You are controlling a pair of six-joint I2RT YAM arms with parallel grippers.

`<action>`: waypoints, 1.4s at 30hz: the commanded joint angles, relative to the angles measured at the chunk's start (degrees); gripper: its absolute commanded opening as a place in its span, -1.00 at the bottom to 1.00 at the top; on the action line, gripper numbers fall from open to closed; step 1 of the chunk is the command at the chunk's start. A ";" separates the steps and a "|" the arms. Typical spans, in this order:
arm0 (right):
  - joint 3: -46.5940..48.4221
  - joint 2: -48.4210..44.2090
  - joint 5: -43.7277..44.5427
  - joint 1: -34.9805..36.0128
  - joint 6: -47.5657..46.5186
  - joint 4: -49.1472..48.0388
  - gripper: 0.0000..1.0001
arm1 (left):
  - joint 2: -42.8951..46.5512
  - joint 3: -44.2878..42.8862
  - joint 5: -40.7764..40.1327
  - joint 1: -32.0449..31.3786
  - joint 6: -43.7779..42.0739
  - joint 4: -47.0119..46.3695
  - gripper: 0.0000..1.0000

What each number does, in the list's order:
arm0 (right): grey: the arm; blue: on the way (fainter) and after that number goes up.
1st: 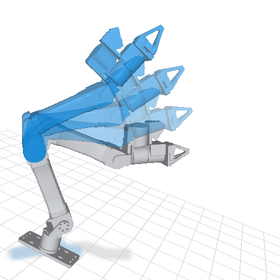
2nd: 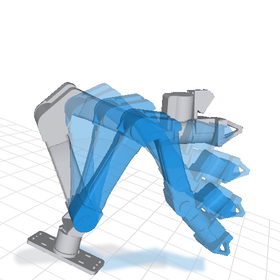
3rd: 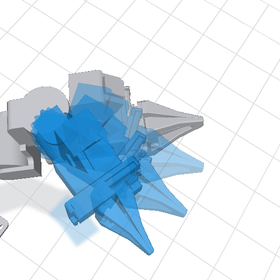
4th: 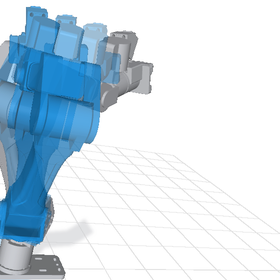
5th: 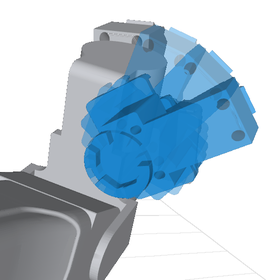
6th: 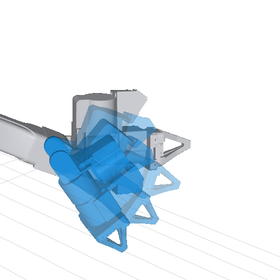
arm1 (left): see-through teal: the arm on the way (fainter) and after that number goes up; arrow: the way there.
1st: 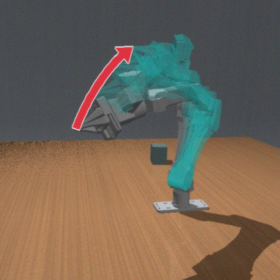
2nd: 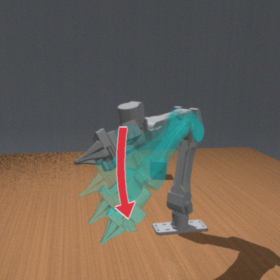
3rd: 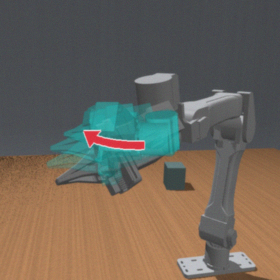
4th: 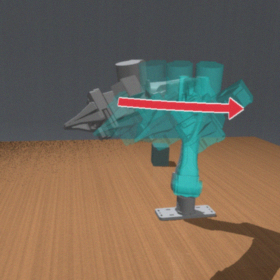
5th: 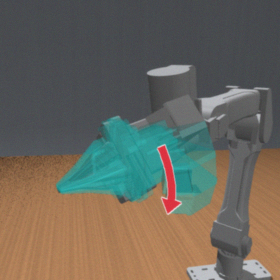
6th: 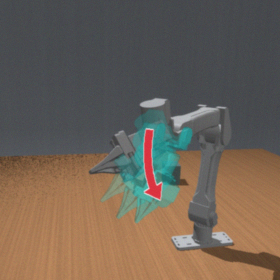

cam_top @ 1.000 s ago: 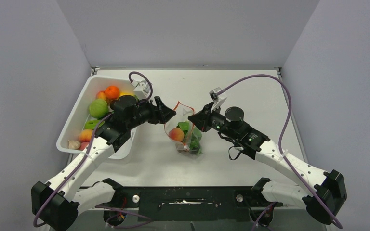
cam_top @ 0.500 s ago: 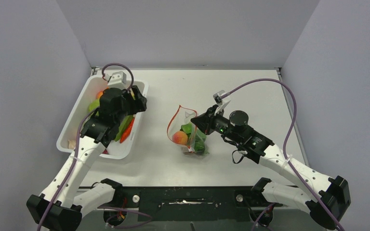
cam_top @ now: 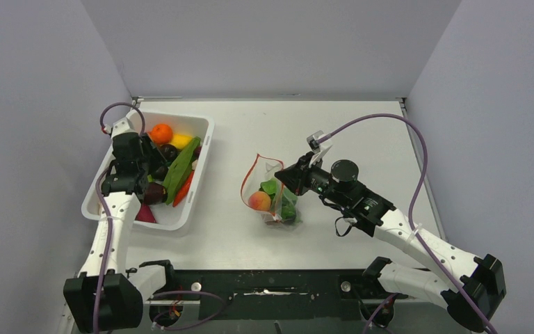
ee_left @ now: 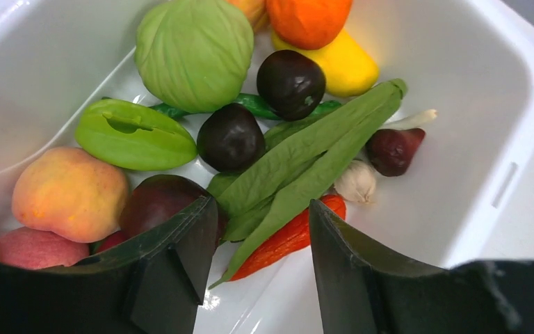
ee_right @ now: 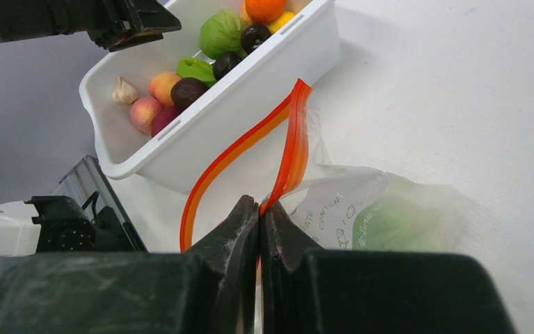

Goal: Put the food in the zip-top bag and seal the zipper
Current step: Place the fake fruit in the zipper food storage bag, then pick up the fake vegetable from the bin.

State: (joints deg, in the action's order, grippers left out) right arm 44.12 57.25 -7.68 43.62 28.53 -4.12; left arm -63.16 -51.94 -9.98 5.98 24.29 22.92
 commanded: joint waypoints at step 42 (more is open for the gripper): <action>0.76 -4.04 4.43 2.33 0.03 -4.52 -1.00 | -32.10 -9.17 10.24 8.43 -0.74 -7.42 0.15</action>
State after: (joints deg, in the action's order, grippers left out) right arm 44.12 54.83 -4.62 45.47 28.80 -2.79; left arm -95.00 -59.81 -0.78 14.35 23.29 16.12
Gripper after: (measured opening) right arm 0.033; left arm 0.567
